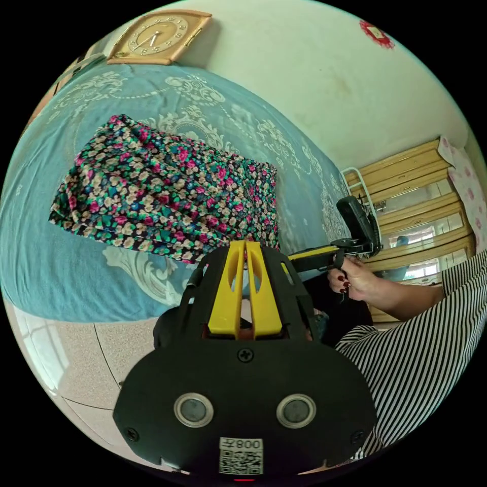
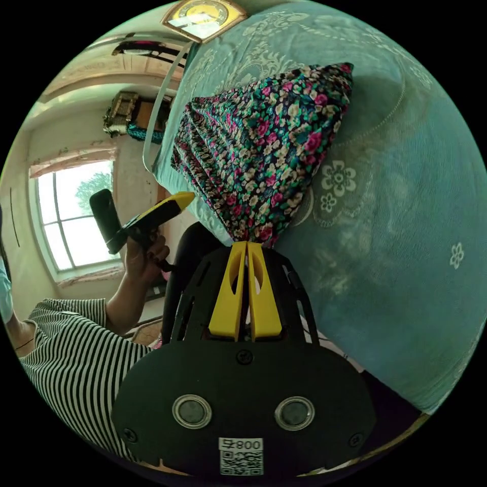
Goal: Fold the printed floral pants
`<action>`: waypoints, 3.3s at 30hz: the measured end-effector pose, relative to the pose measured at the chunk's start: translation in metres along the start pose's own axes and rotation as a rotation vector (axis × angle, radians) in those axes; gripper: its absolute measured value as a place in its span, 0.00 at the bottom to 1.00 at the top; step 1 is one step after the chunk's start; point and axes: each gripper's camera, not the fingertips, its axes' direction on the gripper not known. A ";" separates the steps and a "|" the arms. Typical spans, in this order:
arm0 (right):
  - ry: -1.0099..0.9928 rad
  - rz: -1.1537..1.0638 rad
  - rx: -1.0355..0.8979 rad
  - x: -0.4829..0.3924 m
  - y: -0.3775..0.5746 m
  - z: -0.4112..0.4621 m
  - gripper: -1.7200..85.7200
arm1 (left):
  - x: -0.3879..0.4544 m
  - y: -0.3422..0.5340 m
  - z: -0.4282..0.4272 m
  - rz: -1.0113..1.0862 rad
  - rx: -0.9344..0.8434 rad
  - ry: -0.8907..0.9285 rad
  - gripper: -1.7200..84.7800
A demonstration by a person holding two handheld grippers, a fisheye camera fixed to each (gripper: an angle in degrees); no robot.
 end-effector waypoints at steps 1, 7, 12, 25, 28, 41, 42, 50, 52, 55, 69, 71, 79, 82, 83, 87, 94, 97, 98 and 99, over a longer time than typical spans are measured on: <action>0.003 -0.008 -0.005 0.000 0.003 -0.001 0.02 | 0.005 -0.002 0.002 0.008 -0.002 0.008 0.03; -0.012 -0.041 0.069 0.011 0.019 -0.039 0.02 | 0.056 -0.027 0.055 0.099 -0.156 0.007 0.04; -0.024 -0.016 0.250 0.041 -0.001 -0.105 0.02 | 0.071 -0.038 0.099 0.064 -0.261 -0.080 0.03; -0.006 0.089 0.221 0.100 -0.054 -0.145 0.02 | 0.083 -0.053 0.118 0.003 -0.272 -0.042 0.03; -0.041 0.105 0.289 0.110 -0.043 -0.162 0.02 | 0.088 -0.051 0.119 -0.014 -0.284 -0.056 0.03; -0.186 0.121 0.207 0.142 0.055 -0.162 0.06 | 0.034 -0.038 0.136 -0.382 -0.109 0.208 0.05; -0.231 0.138 0.182 0.147 0.064 -0.155 0.07 | 0.033 -0.037 0.135 -0.372 -0.100 0.212 0.04; -0.406 0.190 0.083 0.156 0.083 -0.122 0.12 | 0.022 -0.033 0.128 -0.351 -0.080 0.241 0.03; -0.447 0.205 0.091 0.159 0.083 -0.121 0.12 | 0.019 -0.031 0.126 -0.351 -0.073 0.249 0.03; -0.496 0.220 0.089 0.164 0.082 -0.120 0.12 | 0.011 -0.028 0.124 -0.351 -0.063 0.259 0.03; -0.607 0.264 0.103 0.169 0.085 -0.108 0.11 | -0.025 -0.013 0.106 -0.328 -0.050 0.263 0.03; -0.617 0.264 0.099 0.168 0.085 -0.106 0.10 | -0.030 -0.010 0.102 -0.329 -0.048 0.267 0.03; -0.623 0.233 0.074 0.156 0.086 -0.107 0.06 | -0.056 0.004 0.070 -0.322 0.001 0.256 0.03; -0.618 0.204 0.074 0.147 0.084 -0.112 0.05 | -0.073 0.012 0.051 -0.345 0.044 0.211 0.03; -0.618 0.196 0.076 0.144 0.084 -0.114 0.05 | -0.083 0.017 0.044 -0.369 0.072 0.211 0.03; -0.629 0.174 0.085 0.134 0.087 -0.119 0.04 | -0.121 0.034 0.021 -0.474 0.204 0.299 0.06; -0.635 0.151 0.097 0.113 0.092 -0.130 0.04 | -0.175 0.059 -0.001 -0.659 0.407 0.437 0.11; -0.640 0.133 0.102 0.100 0.091 -0.136 0.04 | -0.192 0.066 -0.009 -0.721 0.478 0.475 0.12; -0.641 0.126 0.105 0.095 0.090 -0.138 0.04 | -0.199 0.069 -0.012 -0.745 0.514 0.485 0.13; -0.643 0.123 0.107 0.090 0.090 -0.141 0.04 | -0.204 0.072 -0.015 -0.770 0.537 0.493 0.14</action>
